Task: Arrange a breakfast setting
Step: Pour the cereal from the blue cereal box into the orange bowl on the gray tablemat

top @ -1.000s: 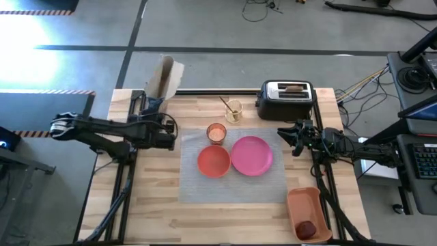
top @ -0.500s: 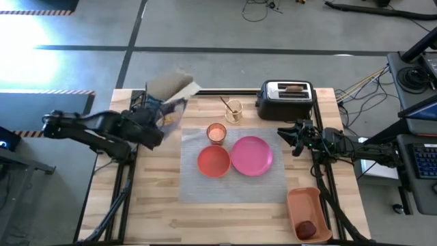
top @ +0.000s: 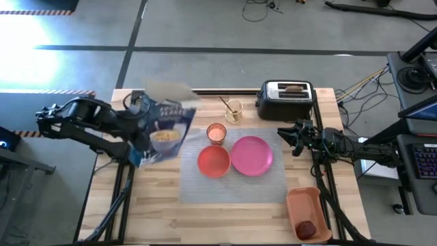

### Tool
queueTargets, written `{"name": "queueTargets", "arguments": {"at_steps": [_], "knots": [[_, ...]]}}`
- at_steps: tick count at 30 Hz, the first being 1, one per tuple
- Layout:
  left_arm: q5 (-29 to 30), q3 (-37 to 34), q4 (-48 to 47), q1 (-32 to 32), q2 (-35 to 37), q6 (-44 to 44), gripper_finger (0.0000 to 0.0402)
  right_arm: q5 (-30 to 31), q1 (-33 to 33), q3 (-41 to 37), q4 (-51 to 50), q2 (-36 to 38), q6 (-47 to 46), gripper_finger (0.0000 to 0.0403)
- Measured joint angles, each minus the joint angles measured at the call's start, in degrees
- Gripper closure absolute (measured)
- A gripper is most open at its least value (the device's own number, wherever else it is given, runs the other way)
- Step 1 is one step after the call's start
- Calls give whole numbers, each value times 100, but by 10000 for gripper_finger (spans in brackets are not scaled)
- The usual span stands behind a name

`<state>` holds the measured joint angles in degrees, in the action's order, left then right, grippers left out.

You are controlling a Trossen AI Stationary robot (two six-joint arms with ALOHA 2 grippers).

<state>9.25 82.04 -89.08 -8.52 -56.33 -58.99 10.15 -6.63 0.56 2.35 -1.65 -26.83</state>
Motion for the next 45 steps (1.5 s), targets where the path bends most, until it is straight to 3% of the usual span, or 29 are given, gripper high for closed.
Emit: {"name": "queueTargets", "arguments": {"at_steps": [5, 20, 31, 45], "knots": [[-747, 81, -16, -244, -153, -123, 388, -1, 0, 0, 0, 0, -2, 312], [-1673, 81, 157, -1695, -542, -753, 388, -2, 0, 0, 0, 0, 0, 312], [-2765, 81, 440, -1652, -1083, -748, 388, -2, 0, 0, 0, 0, 0, 312], [-3181, 797, 260, -1144, -1835, -486, 388, -2, 0, 0, 0, 0, -2, 312]]}}
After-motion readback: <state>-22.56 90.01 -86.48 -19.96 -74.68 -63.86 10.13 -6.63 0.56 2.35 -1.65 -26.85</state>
